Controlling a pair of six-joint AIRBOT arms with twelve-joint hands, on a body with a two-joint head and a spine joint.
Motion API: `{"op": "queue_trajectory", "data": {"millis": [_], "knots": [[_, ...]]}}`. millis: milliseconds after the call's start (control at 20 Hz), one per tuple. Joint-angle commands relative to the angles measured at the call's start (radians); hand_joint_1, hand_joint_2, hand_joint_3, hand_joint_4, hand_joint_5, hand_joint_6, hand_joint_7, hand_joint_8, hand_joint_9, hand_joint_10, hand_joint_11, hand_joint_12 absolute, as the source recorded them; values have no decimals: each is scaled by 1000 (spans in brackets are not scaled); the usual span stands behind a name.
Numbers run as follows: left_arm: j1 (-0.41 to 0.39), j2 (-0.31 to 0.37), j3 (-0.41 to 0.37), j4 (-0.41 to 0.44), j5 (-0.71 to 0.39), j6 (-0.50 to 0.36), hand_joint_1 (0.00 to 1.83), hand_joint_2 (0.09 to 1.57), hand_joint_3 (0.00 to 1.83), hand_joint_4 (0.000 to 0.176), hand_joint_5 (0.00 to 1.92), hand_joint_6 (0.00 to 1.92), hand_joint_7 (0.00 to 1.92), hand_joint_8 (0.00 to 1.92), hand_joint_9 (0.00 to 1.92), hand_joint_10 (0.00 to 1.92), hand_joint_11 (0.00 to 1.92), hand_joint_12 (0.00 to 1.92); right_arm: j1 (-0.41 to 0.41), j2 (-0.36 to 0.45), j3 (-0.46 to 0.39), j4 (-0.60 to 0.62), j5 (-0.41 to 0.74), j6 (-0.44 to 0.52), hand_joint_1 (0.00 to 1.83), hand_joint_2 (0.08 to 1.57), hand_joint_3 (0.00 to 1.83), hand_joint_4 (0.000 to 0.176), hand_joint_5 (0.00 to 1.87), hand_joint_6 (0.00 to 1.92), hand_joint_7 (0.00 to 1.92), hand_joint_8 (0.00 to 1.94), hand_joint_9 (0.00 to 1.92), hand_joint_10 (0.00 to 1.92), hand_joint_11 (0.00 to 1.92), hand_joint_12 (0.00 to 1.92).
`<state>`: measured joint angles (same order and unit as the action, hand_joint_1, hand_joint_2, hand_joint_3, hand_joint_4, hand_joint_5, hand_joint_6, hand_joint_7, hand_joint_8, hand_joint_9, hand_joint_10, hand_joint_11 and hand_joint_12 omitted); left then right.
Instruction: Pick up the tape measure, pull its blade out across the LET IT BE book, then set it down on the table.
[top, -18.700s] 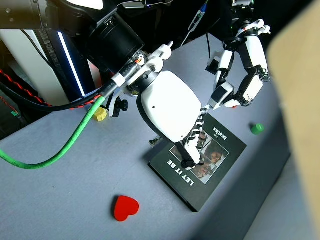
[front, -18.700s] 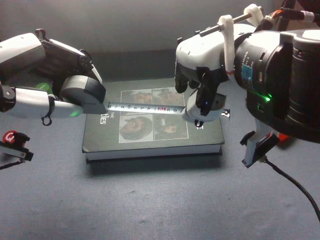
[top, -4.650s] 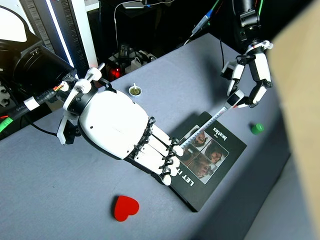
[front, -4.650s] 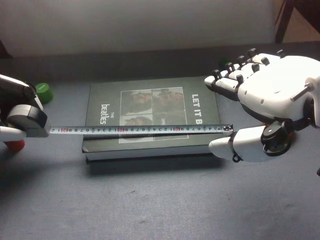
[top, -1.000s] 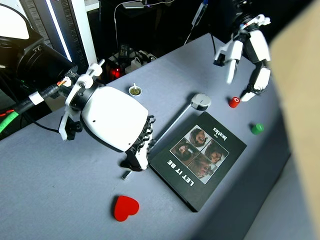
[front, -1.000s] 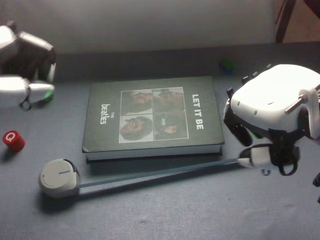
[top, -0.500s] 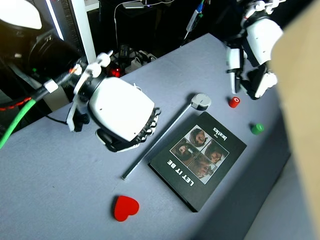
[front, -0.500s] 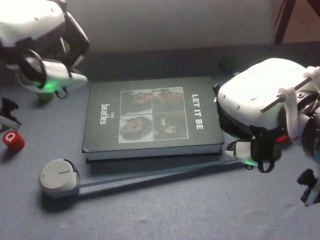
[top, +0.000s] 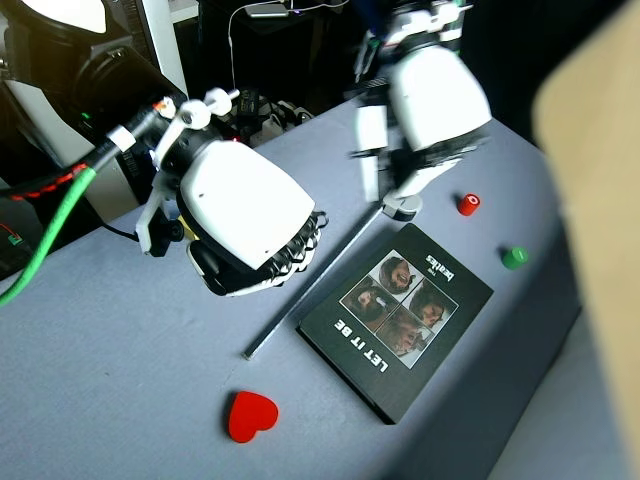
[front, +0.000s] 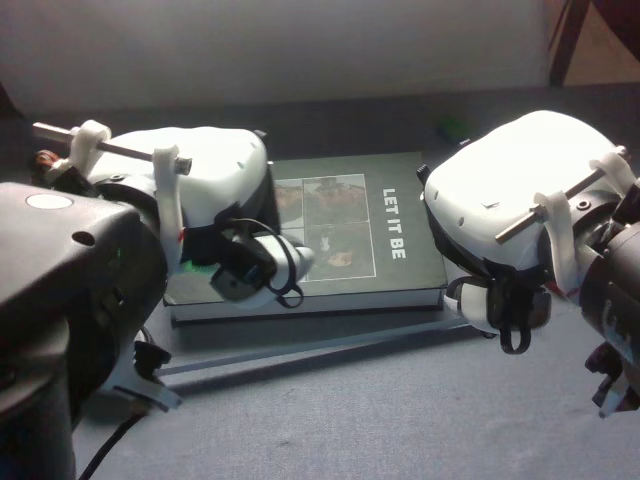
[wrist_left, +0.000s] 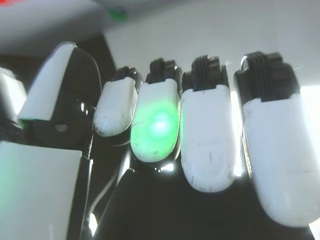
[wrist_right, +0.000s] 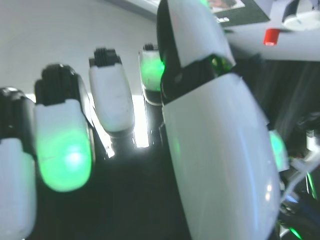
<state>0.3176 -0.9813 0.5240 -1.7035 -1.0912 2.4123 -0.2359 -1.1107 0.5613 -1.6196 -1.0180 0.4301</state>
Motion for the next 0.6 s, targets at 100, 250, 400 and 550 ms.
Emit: {"op": "queue_trajectory", "data": {"millis": [100, 250, 400, 550], "knots": [[1, -3, -13, 77, -108, -7, 811, 1286, 0, 176, 1288, 1921, 1541, 1921, 1652, 1921, 1799, 1921, 0, 10, -3, -86, -15, 3, 1100, 1246, 0, 176, 1234, 1921, 1504, 1941, 1712, 1921, 1921, 1921], [11, -2, -17, 90, -116, -8, 820, 1233, 0, 176, 1316, 1921, 1533, 1921, 1677, 1921, 1814, 1921, -3, 14, -3, -86, 2, 9, 1141, 1158, 0, 176, 1302, 1921, 1461, 1941, 1642, 1921, 1920, 1921], [7, -2, -19, 93, -116, -19, 700, 1281, 6, 176, 1327, 1921, 1496, 1921, 1660, 1921, 1821, 1921, -6, 14, -3, -86, 11, 9, 1095, 1176, 0, 0, 904, 758, 1490, 1941, 1685, 1921, 1921, 1921], [-2, -2, -20, 98, -115, -20, 656, 1354, 18, 176, 1231, 1921, 1436, 1921, 1613, 1921, 1812, 1921, -10, 14, -5, -86, 16, 8, 1045, 1091, 0, 0, 1296, 1883, 1446, 1941, 1624, 1921, 1840, 1921]]}}
